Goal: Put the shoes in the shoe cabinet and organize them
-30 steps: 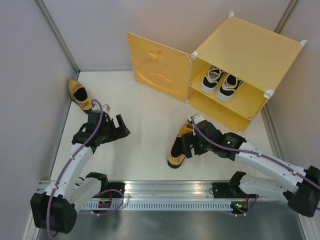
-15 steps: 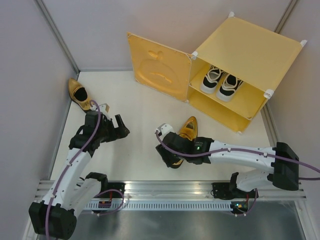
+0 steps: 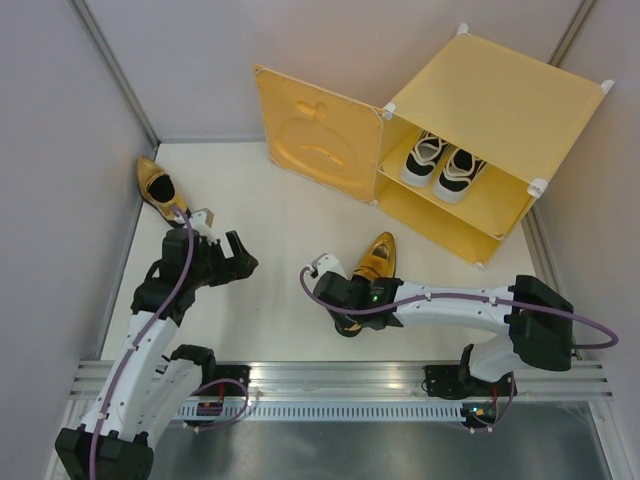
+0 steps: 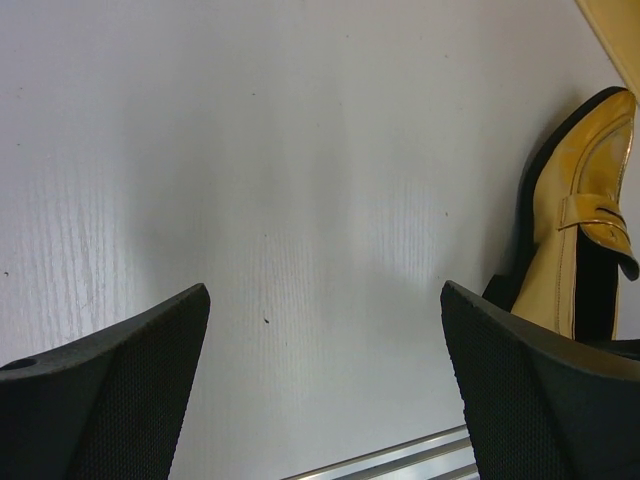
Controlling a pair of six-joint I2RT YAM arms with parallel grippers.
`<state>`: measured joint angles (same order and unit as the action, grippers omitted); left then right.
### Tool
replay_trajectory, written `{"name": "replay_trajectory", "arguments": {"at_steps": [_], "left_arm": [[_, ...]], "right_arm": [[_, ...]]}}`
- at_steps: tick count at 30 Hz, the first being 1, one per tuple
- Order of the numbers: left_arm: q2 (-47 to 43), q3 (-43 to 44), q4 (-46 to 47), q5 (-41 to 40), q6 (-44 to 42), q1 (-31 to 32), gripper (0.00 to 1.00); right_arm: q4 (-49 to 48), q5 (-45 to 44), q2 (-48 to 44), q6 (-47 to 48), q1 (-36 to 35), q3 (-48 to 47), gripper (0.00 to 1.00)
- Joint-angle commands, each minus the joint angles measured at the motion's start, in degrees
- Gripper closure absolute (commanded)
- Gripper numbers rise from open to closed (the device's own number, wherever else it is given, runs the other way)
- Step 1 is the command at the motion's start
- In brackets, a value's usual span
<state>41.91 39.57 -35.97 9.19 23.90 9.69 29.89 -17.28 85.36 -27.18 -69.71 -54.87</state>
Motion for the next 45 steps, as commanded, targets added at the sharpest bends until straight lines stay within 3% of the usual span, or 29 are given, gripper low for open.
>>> {"name": "replay_trajectory", "arguments": {"at_steps": [1, 7, 18, 24, 30, 36, 38, 44, 45], "left_arm": [[-0.25, -0.37, 0.90, 0.74, -1.93, -0.29, 0.02], [-1.04, -0.46, 0.98, 0.30, -1.84, -0.29, 0.01], [-1.22, -0.46, 1.07, 0.39, -1.84, -0.29, 0.01], [-1.31, -0.37, 0.99, 0.48, -1.84, -0.29, 0.01], [-1.48, -0.46, 1.07, 0.57, -1.75, -0.29, 0.01], [-1.39, -0.55, 1.16, 0.65, -1.93, -0.29, 0.01], [-1.39, -0.46, 1.07, 0.57, -1.93, -0.29, 0.01], [-1.39, -0.46, 1.16, 0.48, -1.93, -0.29, 0.01], [-1.39, -0.46, 1.16, 0.56, -1.84, -0.29, 0.01]], "right_arm": [[0.07, -4.86, 0.25, -0.25, 0.01, 0.82, 0.75], [5.79, -6.81, -4.14, 5.62, 4.58, 0.47, 0.99], [5.62, 1.53, -12.68, 18.63, 25.04, 1.08, 0.99], [5.00, 7.16, -10.92, 24.88, 32.70, 1.00, 0.99], [4.30, 4.98, -10.04, 26.74, 37.00, 0.56, 1.00], [2.37, -0.82, -7.58, 29.55, 40.44, 1.96, 0.94], [1.93, -3.01, -6.70, 29.38, 41.06, 2.49, 0.86], [1.22, -6.80, -3.54, 28.76, 42.29, 2.84, 0.85], [1.40, -7.85, -3.45, 28.41, 42.73, 2.84, 0.74]]}}
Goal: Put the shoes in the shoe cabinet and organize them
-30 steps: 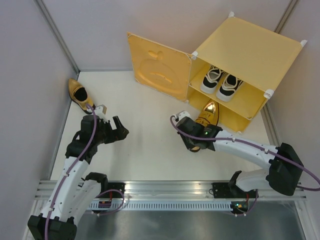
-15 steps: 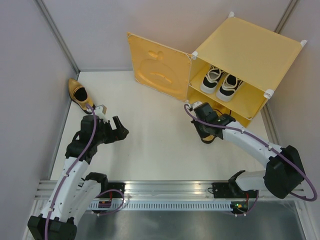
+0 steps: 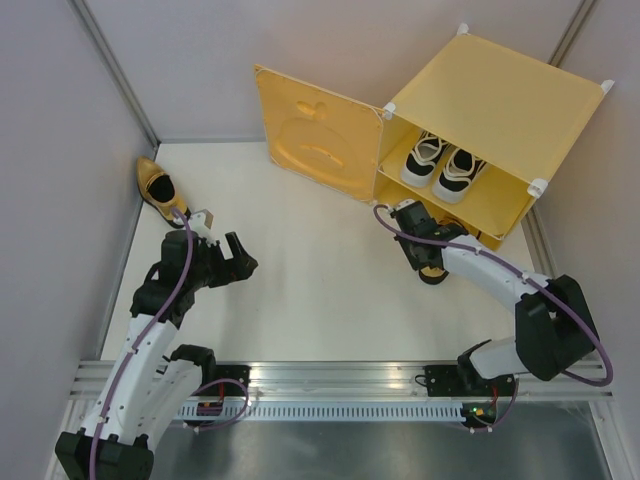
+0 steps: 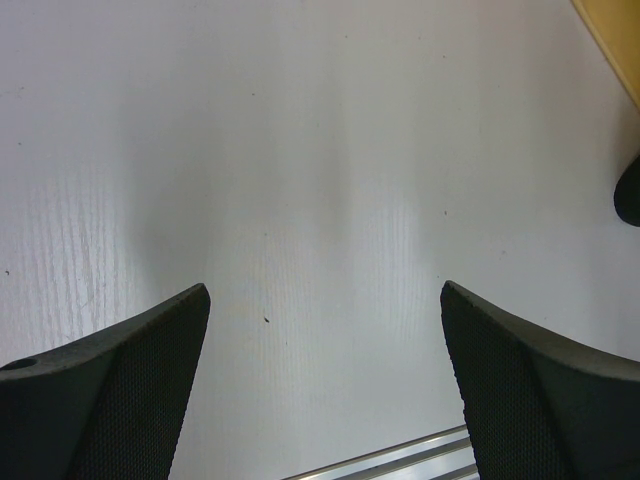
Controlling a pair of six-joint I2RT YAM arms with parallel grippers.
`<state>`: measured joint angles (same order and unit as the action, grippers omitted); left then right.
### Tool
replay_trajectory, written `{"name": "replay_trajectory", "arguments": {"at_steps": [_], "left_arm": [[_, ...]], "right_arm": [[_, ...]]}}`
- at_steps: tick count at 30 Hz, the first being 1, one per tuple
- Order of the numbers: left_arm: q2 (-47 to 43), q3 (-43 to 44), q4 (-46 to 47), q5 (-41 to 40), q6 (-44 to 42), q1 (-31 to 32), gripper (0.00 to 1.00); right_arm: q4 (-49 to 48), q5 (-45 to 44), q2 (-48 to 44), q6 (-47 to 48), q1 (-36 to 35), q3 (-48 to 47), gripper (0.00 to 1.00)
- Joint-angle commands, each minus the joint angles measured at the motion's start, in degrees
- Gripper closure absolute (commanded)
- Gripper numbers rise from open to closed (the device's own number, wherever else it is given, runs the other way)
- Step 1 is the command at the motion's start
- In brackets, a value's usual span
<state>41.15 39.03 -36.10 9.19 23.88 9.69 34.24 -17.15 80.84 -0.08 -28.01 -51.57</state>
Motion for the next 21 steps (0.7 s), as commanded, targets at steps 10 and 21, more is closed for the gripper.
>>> {"name": "replay_trajectory", "arguments": {"at_steps": [10, 21], "left_arm": [[-0.80, 0.00, 1.29, 0.39, -1.82, -0.29, 0.01], [-0.72, 0.08, 1.29, 0.39, -1.91, -0.29, 0.01]], "right_arm": [[0.12, -7.82, -2.78, -3.17, 1.20, -2.39, 0.47], [-1.02, -9.39, -21.84, -28.44, -2.84, 1.37, 0.16]]}}
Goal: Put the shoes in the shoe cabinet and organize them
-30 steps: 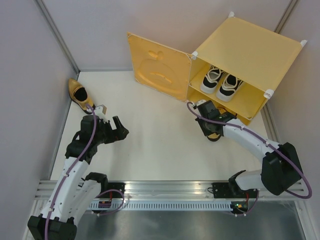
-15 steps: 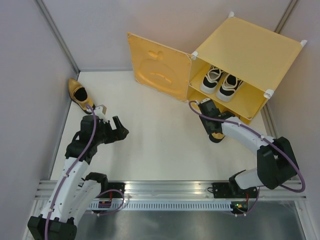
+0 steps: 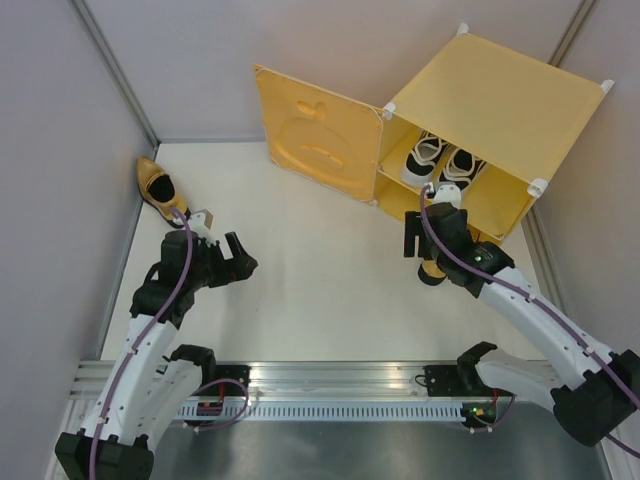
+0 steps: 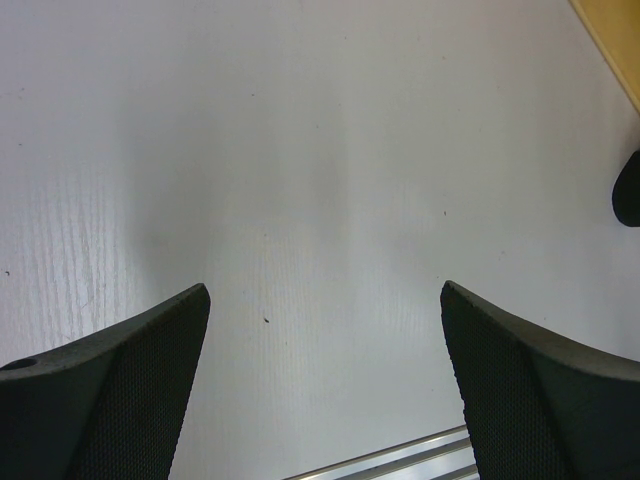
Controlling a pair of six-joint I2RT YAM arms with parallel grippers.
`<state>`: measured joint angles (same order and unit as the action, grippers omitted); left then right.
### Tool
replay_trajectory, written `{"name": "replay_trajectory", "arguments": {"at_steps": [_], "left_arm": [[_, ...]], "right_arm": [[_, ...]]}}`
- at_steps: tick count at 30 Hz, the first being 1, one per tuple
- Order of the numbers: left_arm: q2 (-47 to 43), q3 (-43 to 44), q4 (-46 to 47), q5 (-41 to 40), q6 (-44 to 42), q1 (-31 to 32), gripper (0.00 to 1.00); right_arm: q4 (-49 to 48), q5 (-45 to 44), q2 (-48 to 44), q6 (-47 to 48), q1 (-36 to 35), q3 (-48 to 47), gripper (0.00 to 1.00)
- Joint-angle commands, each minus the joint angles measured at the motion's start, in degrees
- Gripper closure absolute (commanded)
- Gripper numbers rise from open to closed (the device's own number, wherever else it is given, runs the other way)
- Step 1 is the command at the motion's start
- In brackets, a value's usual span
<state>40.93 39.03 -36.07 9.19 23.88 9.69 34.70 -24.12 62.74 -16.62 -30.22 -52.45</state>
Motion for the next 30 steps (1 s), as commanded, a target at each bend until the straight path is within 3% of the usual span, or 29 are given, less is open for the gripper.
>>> {"name": "replay_trajectory", "arguments": {"at_steps": [1, 6, 13, 22, 30], "left_arm": [[-0.50, 0.00, 1.27, 0.30, -1.73, -0.29, 0.01], [-0.50, 0.00, 1.27, 0.30, -1.82, -0.29, 0.02], [-0.50, 0.00, 1.27, 0.39, -1.91, -0.29, 0.01], [-0.32, 0.00, 1.27, 0.39, -1.91, -0.29, 0.02], [-0.15, -0.09, 1.18, 0.39, -1.91, -0.29, 0.02]], "right_arm": [[-1.74, -2.86, -4.81, -13.68, -0.63, 3.39, 0.15], [-1.92, -10.32, -8.24, -26.32, -1.16, 11.82, 0.13], [-6.39, -12.18, -11.15, -35.40, -1.07, 20.45, 0.13], [-13.86, -15.96, -5.01, -36.82, -1.16, 24.94, 0.13], [-21.95, -17.28, 0.80, -32.16, 0.51, 25.11, 0.17]]}}
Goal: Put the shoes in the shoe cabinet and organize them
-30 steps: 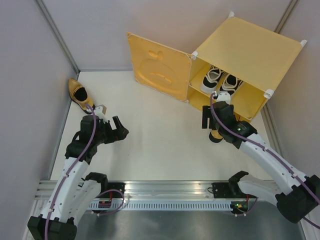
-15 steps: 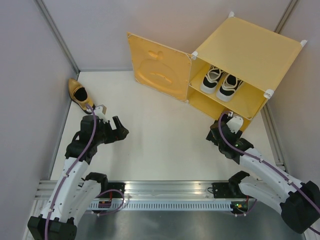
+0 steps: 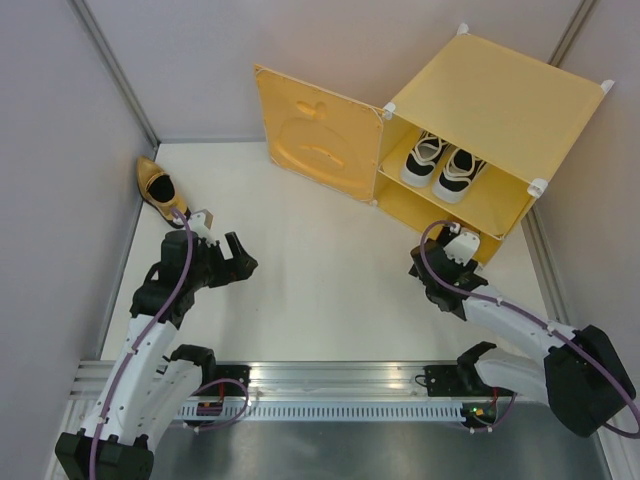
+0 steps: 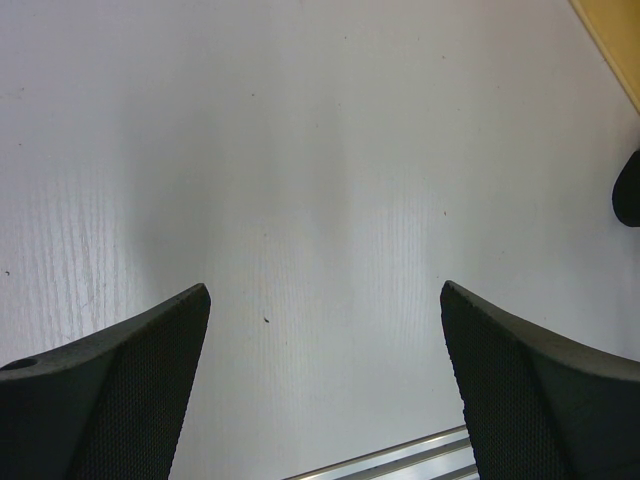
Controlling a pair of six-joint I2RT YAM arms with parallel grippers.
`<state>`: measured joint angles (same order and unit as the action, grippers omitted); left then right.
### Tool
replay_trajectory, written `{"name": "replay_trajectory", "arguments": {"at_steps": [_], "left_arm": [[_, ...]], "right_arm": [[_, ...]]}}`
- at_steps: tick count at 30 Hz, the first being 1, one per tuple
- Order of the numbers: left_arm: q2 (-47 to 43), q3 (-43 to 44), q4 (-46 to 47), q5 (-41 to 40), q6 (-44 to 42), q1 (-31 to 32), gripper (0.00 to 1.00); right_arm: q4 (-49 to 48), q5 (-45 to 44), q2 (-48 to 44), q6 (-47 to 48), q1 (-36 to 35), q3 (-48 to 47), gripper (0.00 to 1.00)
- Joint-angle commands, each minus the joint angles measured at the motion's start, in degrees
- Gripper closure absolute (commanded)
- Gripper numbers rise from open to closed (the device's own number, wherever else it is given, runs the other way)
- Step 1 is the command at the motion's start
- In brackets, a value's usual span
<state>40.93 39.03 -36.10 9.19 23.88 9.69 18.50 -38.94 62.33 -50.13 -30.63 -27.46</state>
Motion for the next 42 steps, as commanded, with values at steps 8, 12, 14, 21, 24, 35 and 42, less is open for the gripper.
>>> {"name": "replay_trajectory", "arguments": {"at_steps": [8, 12, 14, 21, 24, 35, 42], "left_arm": [[-0.23, -0.09, 1.29, 0.39, -1.91, -0.29, 0.02], [-0.15, 0.00, 1.29, 0.21, -1.91, -0.29, 0.02], [-0.15, 0.00, 1.21, 0.30, -1.91, -0.29, 0.02], [-0.06, 0.00, 1.29, 0.30, -1.91, -0.29, 0.02], [0.03, 0.00, 1.21, 0.21, -1.91, -0.29, 0.02], [0.03, -0.09, 1.21, -0.14, -1.82, -0.29, 0.02], [-0.15, 0.00, 1.21, -0.23, -1.82, -0.29, 0.02]], "right_arm": [[-10.68, -1.76, 6.49, 4.34, 2.59, 0.30, 0.26], [-11.29, -1.84, 6.23, 6.97, 3.56, -0.04, 0.41], [-10.77, -2.54, 5.36, 9.16, 4.53, -0.92, 0.50], [-11.73, -0.27, 3.41, 16.37, 9.79, -4.17, 0.61], [-13.49, 1.84, 5.17, 17.60, 13.13, -5.05, 0.62], [-21.05, 4.66, 12.73, 19.01, 19.47, -7.51, 0.60], [-19.73, 8.78, 10.72, 16.91, 19.82, -6.64, 0.27]]}}
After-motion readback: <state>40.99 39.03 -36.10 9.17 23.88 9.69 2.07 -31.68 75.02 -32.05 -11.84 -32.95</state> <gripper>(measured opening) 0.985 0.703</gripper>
